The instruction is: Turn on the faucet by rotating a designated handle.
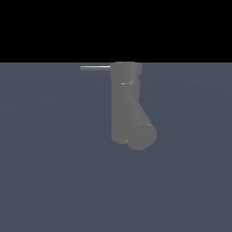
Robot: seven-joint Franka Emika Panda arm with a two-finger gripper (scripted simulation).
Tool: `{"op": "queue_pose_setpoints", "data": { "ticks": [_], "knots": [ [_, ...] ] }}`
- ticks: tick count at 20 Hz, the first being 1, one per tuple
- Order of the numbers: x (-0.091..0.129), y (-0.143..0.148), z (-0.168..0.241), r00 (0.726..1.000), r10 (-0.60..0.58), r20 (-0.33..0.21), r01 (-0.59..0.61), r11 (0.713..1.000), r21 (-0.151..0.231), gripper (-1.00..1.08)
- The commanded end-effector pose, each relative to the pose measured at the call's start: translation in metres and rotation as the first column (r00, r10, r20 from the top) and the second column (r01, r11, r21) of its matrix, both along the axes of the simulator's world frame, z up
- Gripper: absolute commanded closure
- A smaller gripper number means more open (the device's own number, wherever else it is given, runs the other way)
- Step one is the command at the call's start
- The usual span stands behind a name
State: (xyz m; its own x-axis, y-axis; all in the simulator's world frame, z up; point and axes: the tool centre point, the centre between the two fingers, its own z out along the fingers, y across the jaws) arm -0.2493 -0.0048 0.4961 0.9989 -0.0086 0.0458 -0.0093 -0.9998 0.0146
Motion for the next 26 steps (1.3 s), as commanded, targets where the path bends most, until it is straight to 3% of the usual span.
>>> {"op": "queue_pose_setpoints", "data": {
  "ticks": [1, 16, 26],
  "knots": [
    [0.000, 0.000, 0.000, 1.000, 0.000, 0.000, 0.000, 1.000, 0.000, 1.08],
    [0.012, 0.022, -0.018, 0.993, -0.122, -0.003, 0.122, 0.993, 0.004, 1.08],
    [0.039, 0.056, -0.049, 0.947, -0.320, -0.008, 0.320, 0.947, 0.011, 1.08]
  ]
}}
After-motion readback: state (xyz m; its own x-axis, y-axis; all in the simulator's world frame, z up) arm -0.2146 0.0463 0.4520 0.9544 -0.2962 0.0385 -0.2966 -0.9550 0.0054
